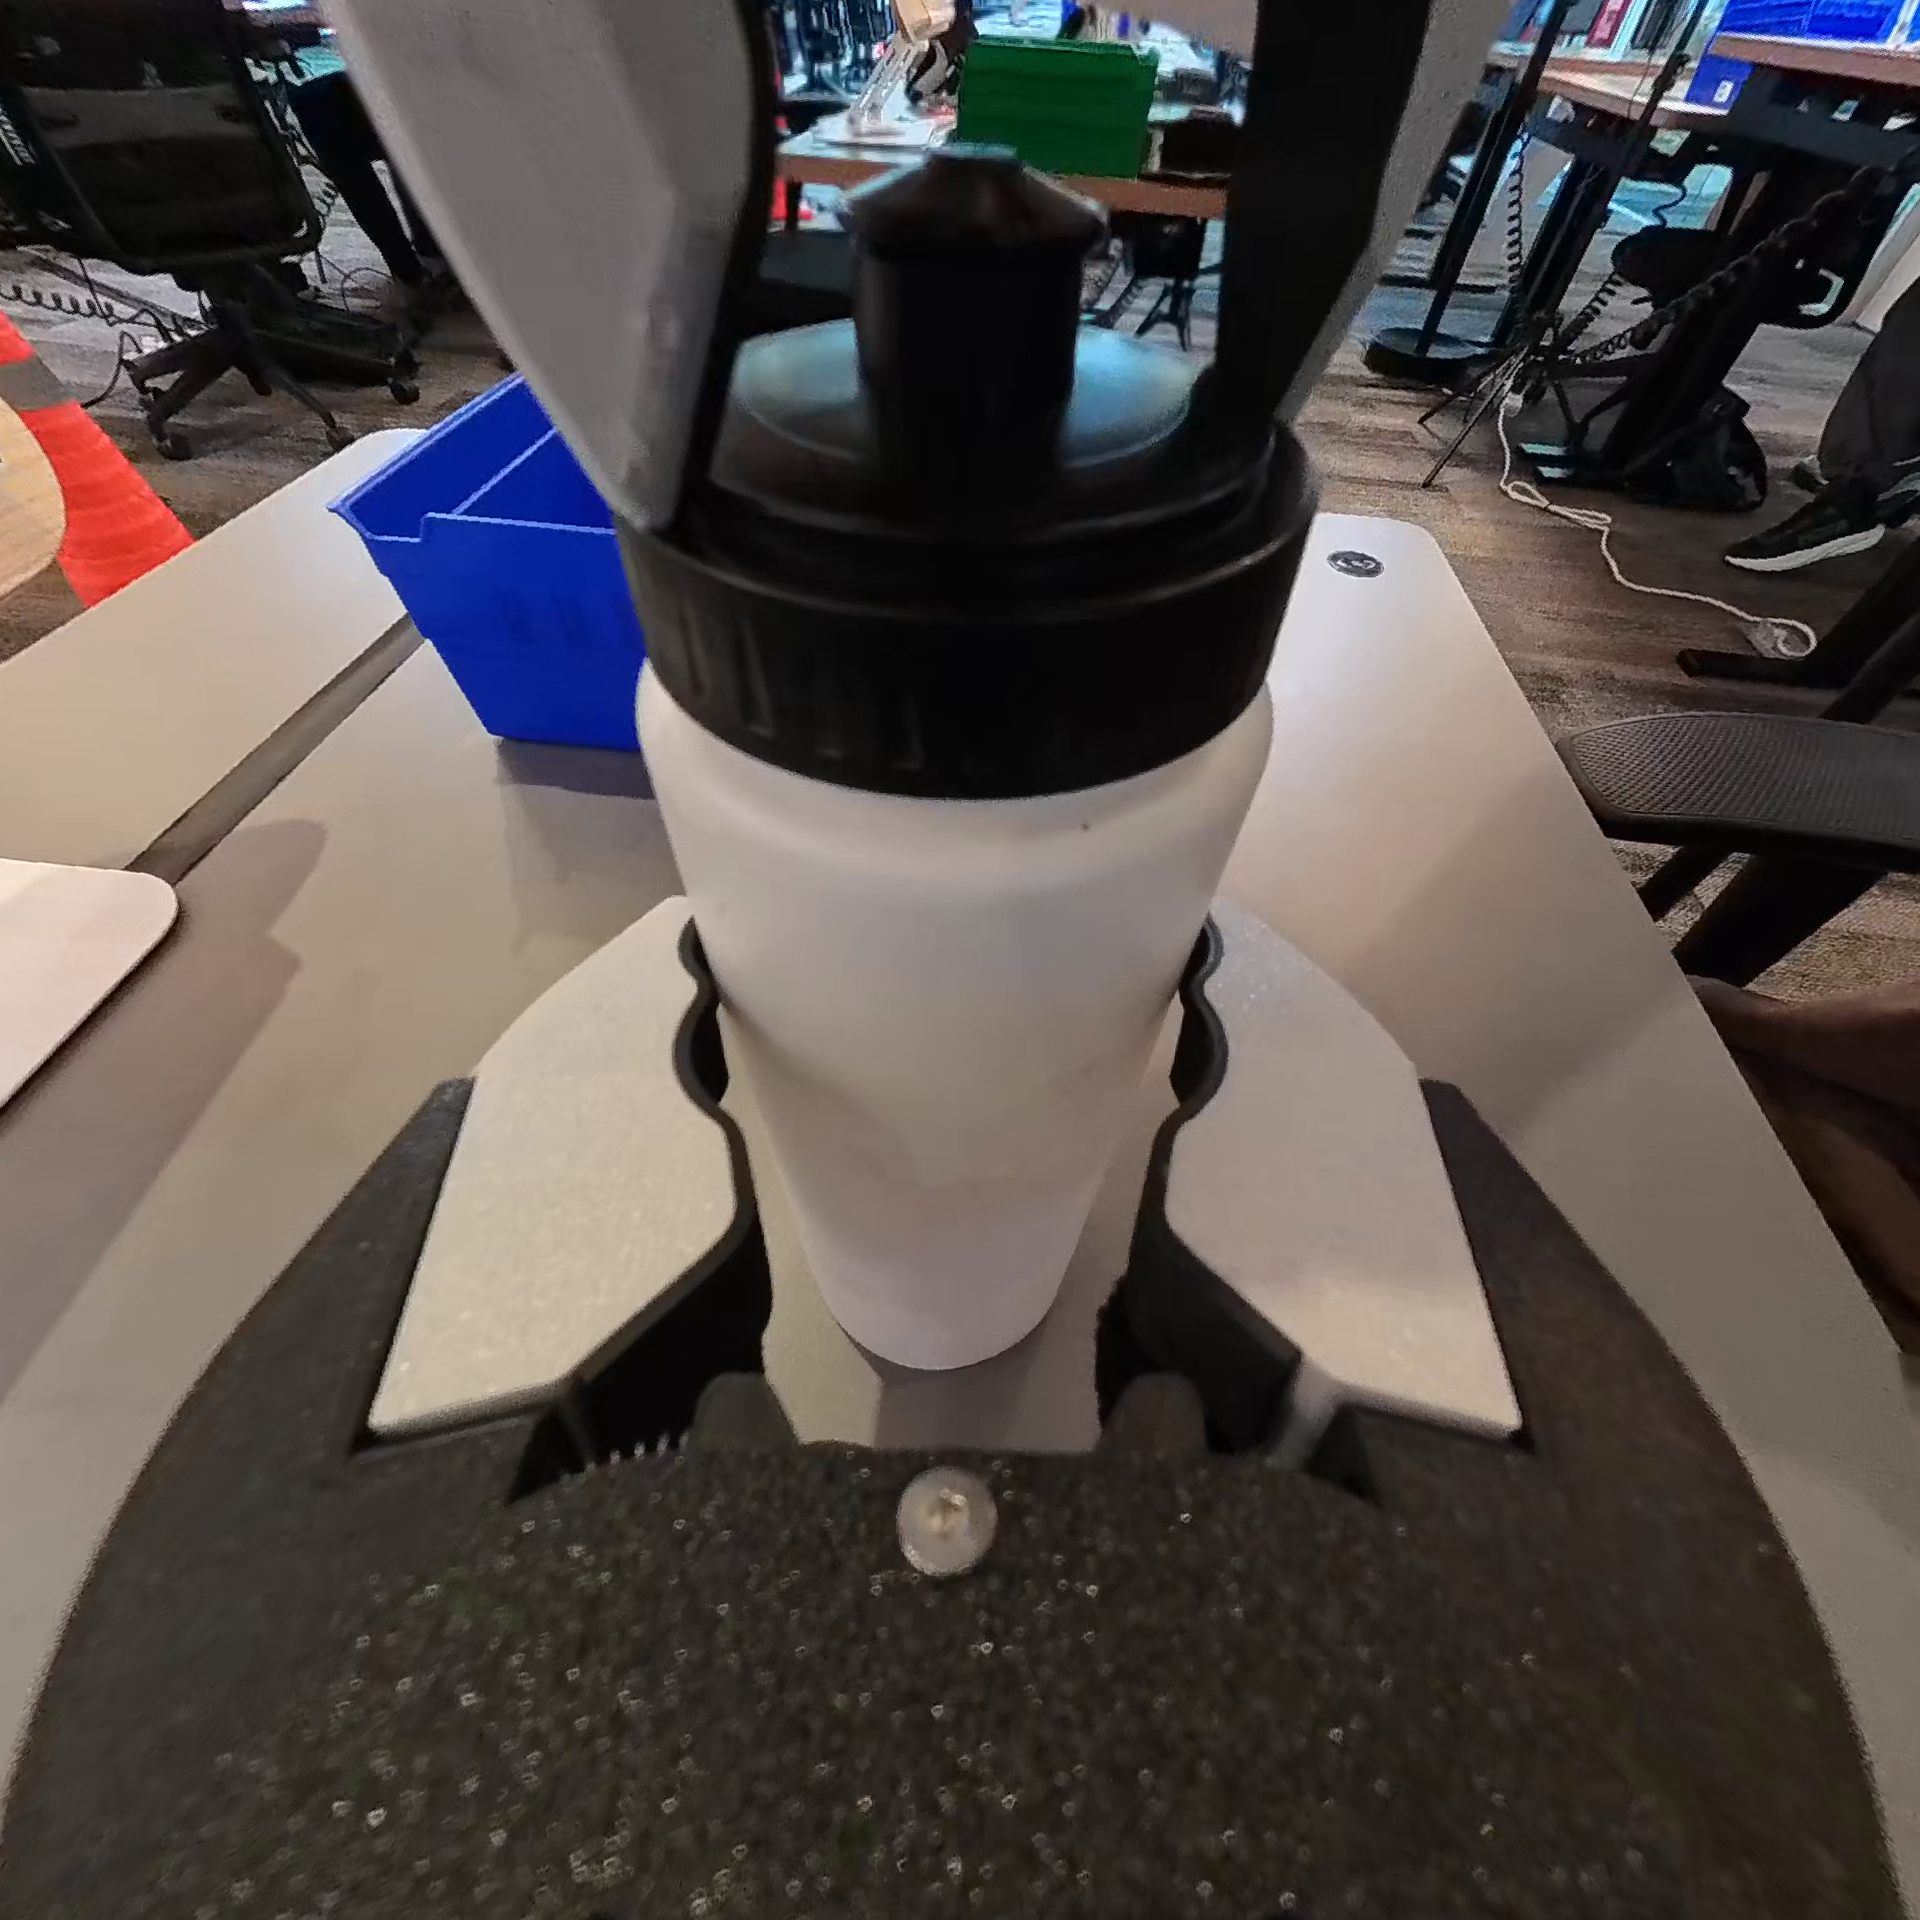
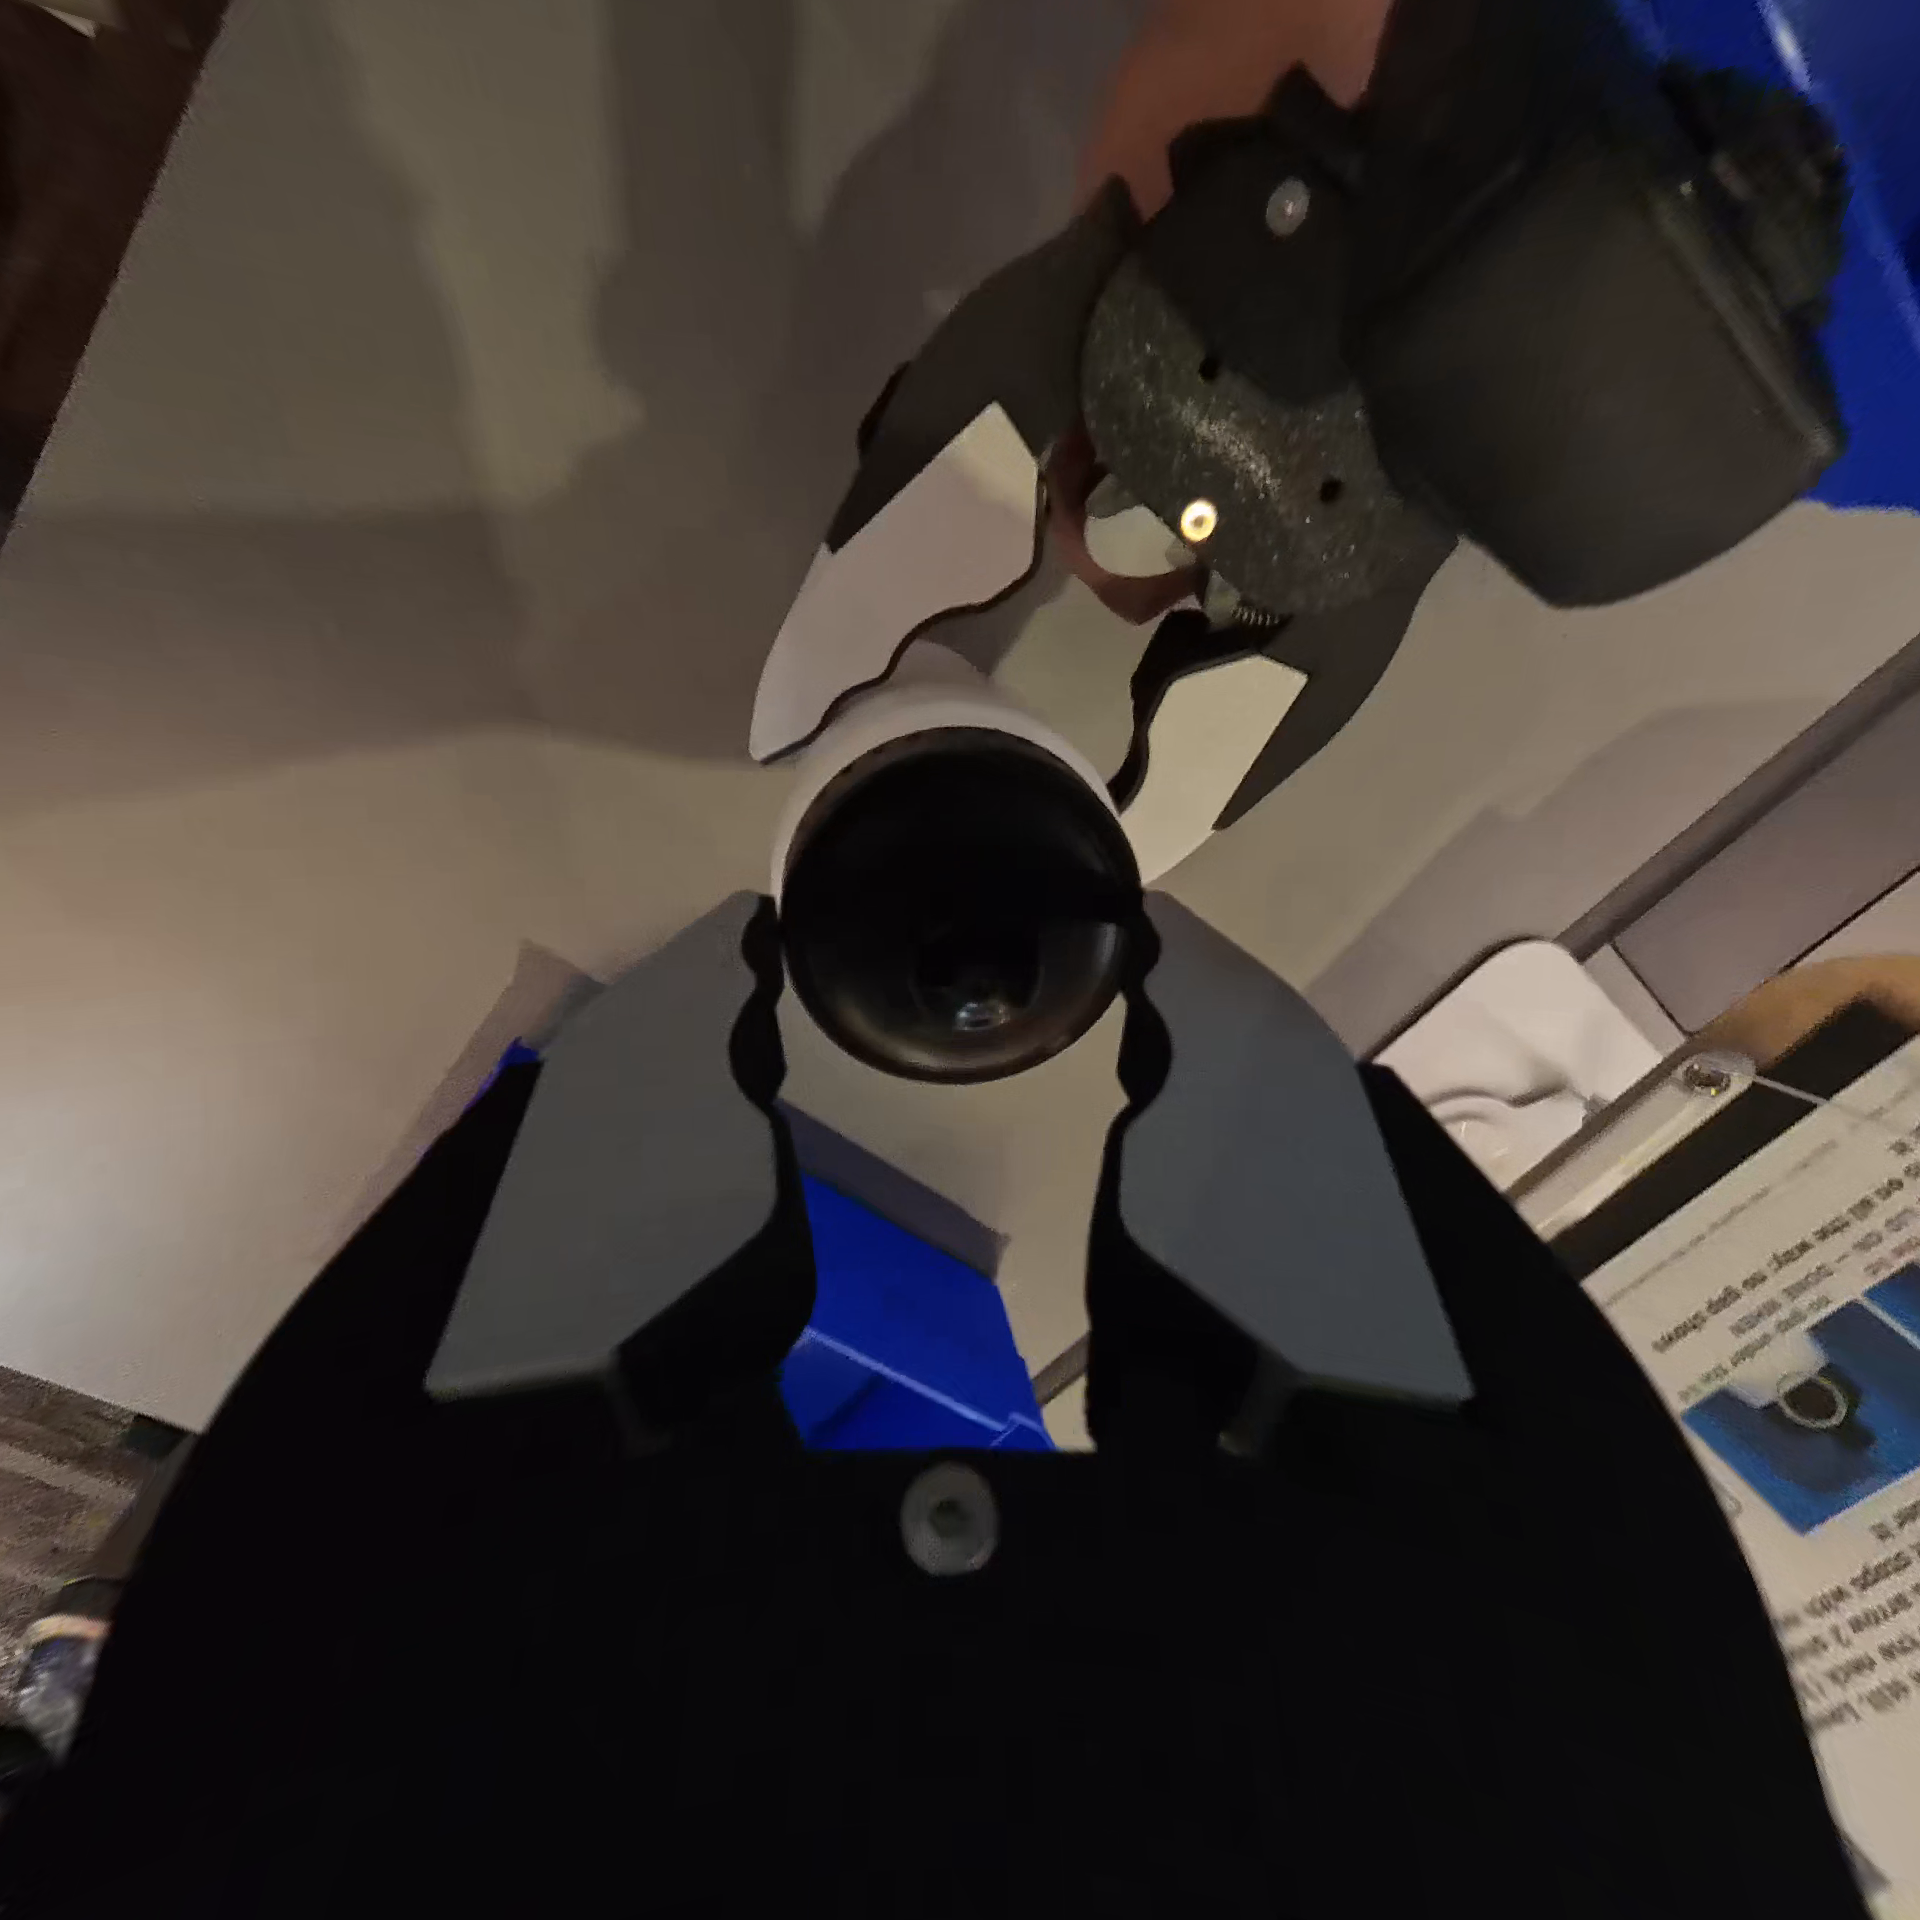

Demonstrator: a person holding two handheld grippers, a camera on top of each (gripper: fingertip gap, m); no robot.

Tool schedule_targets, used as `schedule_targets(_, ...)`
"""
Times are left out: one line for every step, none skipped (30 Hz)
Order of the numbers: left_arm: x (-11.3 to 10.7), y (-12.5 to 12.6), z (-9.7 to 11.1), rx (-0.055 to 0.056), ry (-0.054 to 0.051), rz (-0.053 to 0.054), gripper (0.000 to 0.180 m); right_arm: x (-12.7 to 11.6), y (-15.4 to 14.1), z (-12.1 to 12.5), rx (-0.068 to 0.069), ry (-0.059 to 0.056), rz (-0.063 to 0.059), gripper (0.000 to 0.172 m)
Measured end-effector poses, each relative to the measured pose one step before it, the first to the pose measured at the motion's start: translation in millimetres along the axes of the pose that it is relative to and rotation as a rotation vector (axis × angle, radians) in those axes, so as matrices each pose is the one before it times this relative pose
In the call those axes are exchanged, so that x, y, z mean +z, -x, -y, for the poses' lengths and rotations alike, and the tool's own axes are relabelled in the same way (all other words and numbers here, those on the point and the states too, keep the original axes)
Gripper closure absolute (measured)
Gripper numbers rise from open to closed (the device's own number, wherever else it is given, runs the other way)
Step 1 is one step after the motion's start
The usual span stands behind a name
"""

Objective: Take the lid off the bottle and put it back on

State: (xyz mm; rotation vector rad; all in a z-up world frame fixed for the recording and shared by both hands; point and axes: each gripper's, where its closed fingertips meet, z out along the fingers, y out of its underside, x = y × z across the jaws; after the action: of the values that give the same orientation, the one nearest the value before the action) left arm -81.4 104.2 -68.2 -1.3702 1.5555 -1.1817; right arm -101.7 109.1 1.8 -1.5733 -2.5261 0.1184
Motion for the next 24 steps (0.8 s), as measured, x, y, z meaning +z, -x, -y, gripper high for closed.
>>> schedule_targets(-0.2, 0.52, -0.06, -0.0023, -0.0008, 0.0009, 0.096, 0.21, -0.58, 0.39, -0.0032, -0.0106, 0.0074, 0.109)
schedule_targets(-0.24, 0.67, -0.1, -0.0026, 0.0005, 0.0014, 0.096, -0.15, -1.11, -0.47, -0.0006, -0.0037, 0.0045, 0.109)
schedule_targets(-0.07, 0.18, -0.12, 0.0007, -0.0001, 0.0004, 0.096, 0.03, -0.4, -0.08, -0.0001, -0.0013, 0.0046, 0.109)
schedule_targets(0.03, -0.05, -0.01, 0.0016, 0.0001, 0.0003, 0.096, -0.06, 0.19, 0.2, -0.0005, 0.0019, 0.0017, 0.109)
schedule_targets(0.07, -0.12, -0.08, 0.0009, 0.0008, 0.0, 0.096, -0.1, 0.26, -0.05, 0.0044, 0.0079, -0.001, 0.109)
schedule_targets(0.05, -0.05, -0.08, 0.0007, 0.0008, -0.0001, 0.096, -0.03, 0.19, -0.07, 0.0073, 0.0121, -0.0038, 0.11)
schedule_targets(-0.15, 0.03, 0.02, 0.0003, 0.0004, 0.0002, 0.096, 0.2, -0.1, 0.11, 0.0207, 0.0166, -0.0075, 0.11)
schedule_targets(0.11, -0.09, 0.0, 0.0008, 0.0003, 0.0003, 0.096, 0.02, -0.02, -0.06, 0.0377, 0.0207, -0.0073, 0.11)
schedule_targets(0.29, -0.27, -0.03, 0.0018, 0.001, 0.0004, 0.096, 0.02, 0.27, -0.21, 0.0509, 0.0277, -0.0059, 0.11)
schedule_targets(0.21, -0.16, 0.01, 0.0019, 0.0014, 0.0004, 0.096, -0.05, 0.42, -0.35, 0.0609, 0.0299, -0.0057, 0.11)
schedule_targets(-0.07, -0.22, -0.06, 0.001, 0.0012, 0.0001, 0.096, 0.0, 0.28, -0.07, 0.0651, 0.0301, -0.0069, 0.11)
schedule_targets(0.05, -0.16, 0.04, 0.0007, 0.0007, -0.0002, 0.096, 0.08, -0.04, 0.05, 0.0679, 0.0313, -0.0084, 0.11)
schedule_targets(0.03, -0.29, -0.05, 0.0016, 0.0004, -0.0001, 0.096, 0.1, 0.45, -0.04, 0.0659, 0.0292, -0.0073, 0.11)
schedule_targets(0.03, -0.08, 0.02, 0.0004, 0.0009, 0.0006, 0.096, 0.17, 0.91, 0.24, 0.0527, 0.0231, -0.0052, 0.11)
schedule_targets(-0.06, 0.11, -0.09, -0.0009, 0.0007, 0.0006, 0.096, 0.32, -0.21, 0.13, 0.0658, 0.0213, -0.0118, 0.11)
schedule_targets(0.03, 0.03, 0.05, -0.0002, -0.0004, 0.0003, 0.096, 0.48, -0.23, 0.3, 0.098, 0.0193, -0.0057, 0.11)
schedule_targets(0.0, -0.15, -0.03, 0.0007, -0.0007, -0.0007, 0.096, 0.08, -0.3, 0.06, 0.1292, 0.021, 0.0055, 0.11)
schedule_targets(0.11, -0.08, 0.04, 0.0009, -0.0001, -0.0005, 0.096, 0.02, 0.35, -0.01, 0.1286, 0.0205, 0.0141, 0.11)
schedule_targets(-0.21, 0.46, -0.08, -0.0029, 0.0003, 0.0007, 0.096, 0.16, -0.5, 0.65, 0.0604, 0.0044, 0.001, 0.11)
schedule_targets(-0.28, 0.67, -0.05, -0.0029, -0.0012, 0.0017, 0.096, 0.47, -0.82, 1.11, 0.0073, -0.0051, -0.0087, 0.11)
schedule_targets(-0.23, 0.65, 0.05, -0.0025, -0.0019, 0.0014, 0.096, 0.3, -0.89, 0.75, 0.0004, -0.0065, -0.0048, 0.11)
schedule_targets(-0.1, 0.17, -0.11, -0.0007, -0.0011, -0.0005, 0.096, -0.08, -0.45, 0.6, 0.0019, -0.0054, 0.0033, 0.11)
schedule_targets(-0.01, -0.38, -0.13, 0.0025, 0.001, -0.0012, 0.096, -0.4, 0.19, -0.27, -0.0283, -0.0004, 0.0039, 0.11)
schedule_targets(0.28, -0.81, -0.14, 0.0039, 0.0028, -0.002, 0.096, -0.72, 0.25, -0.35, -0.0567, -0.0058, 0.0006, 0.109)
